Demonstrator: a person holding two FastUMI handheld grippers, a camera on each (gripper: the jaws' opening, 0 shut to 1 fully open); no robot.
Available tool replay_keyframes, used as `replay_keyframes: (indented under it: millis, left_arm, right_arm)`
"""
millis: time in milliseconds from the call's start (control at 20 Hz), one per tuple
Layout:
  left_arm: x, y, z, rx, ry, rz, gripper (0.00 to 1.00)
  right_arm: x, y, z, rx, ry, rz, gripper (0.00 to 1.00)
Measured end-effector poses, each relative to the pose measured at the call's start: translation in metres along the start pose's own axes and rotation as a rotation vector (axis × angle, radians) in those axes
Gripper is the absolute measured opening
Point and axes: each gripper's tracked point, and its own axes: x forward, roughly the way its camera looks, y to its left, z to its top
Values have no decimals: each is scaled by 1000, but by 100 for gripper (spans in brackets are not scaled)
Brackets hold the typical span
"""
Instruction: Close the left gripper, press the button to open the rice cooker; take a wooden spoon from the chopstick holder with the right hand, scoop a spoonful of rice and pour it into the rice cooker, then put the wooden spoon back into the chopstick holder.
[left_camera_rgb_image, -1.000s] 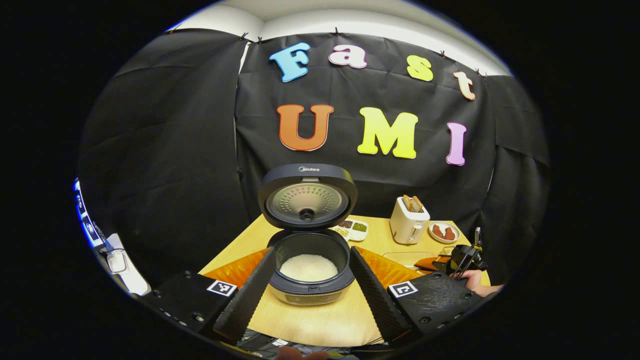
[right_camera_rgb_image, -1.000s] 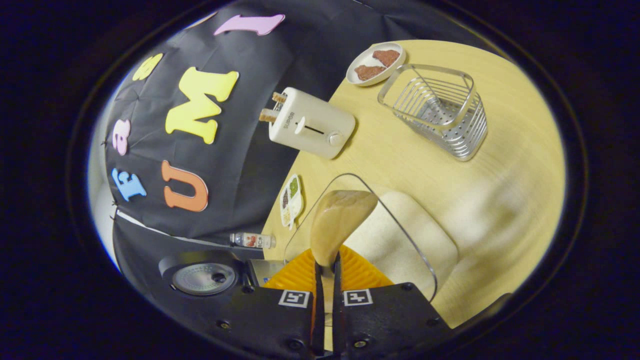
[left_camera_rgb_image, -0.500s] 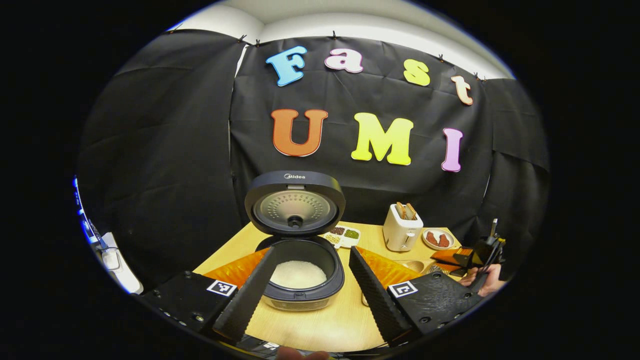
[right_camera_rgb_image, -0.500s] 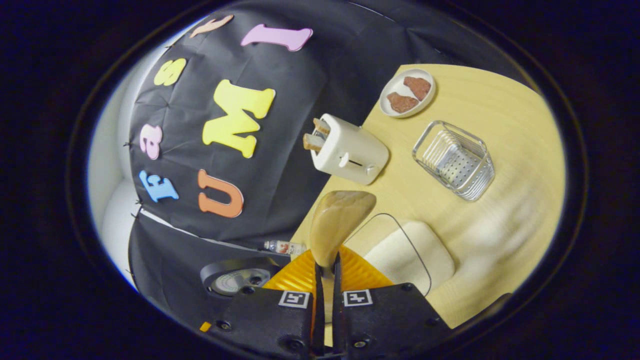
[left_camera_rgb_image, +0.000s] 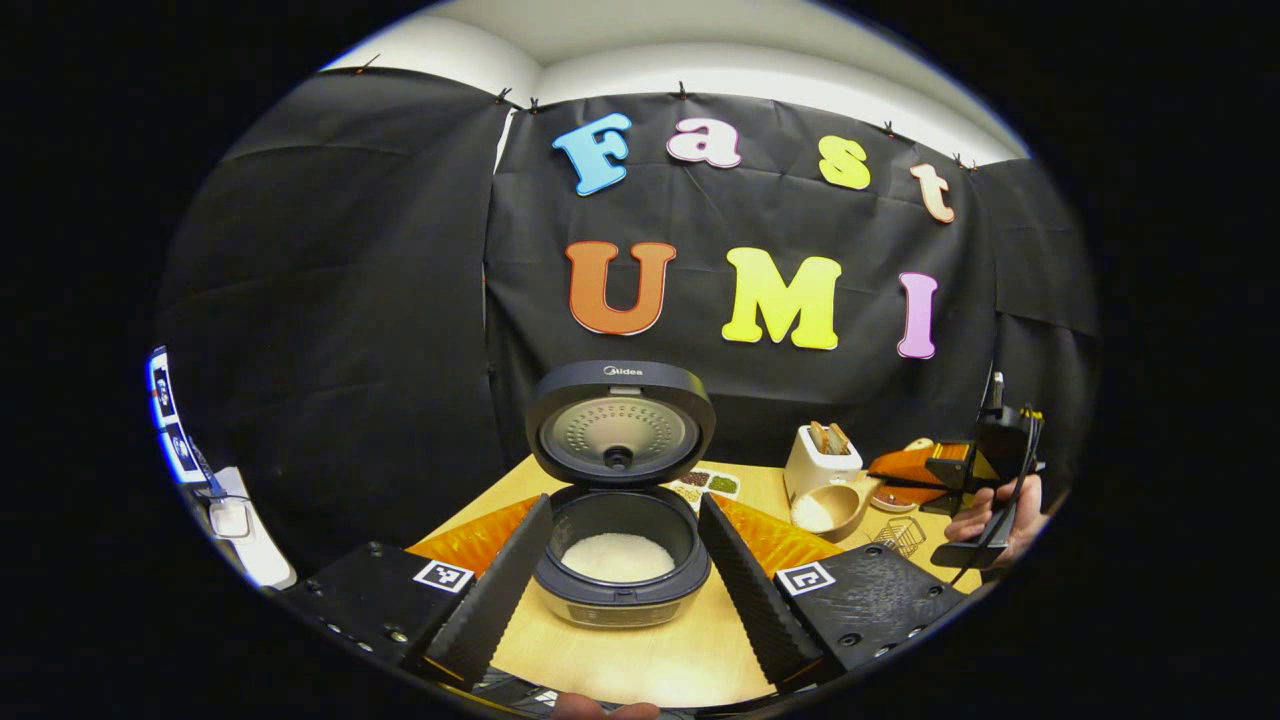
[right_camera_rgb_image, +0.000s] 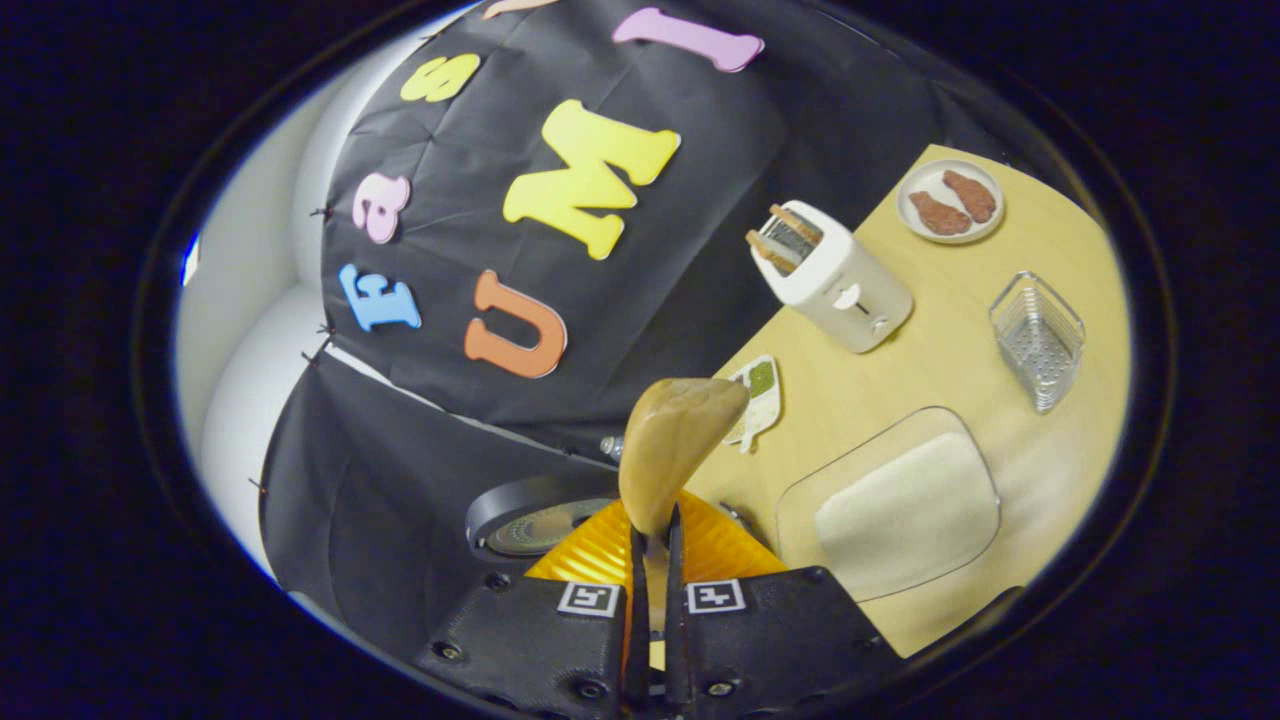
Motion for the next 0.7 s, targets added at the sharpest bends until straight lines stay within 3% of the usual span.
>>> replay_keyframes:
  millis: [250,500,700]
  left_arm:
    - [-17,26,-10,-16,15,35,95]
    - [-31,47,-18,-39,24,70,95]
    - [-40,67,-25,-66,34,115,95]
  right_arm:
    - [48,55,-37,-75,77,37,11]
    - [93,79,-66,-211,90,-3,11]
    - [114,84,-84,-396,78,-55,12]
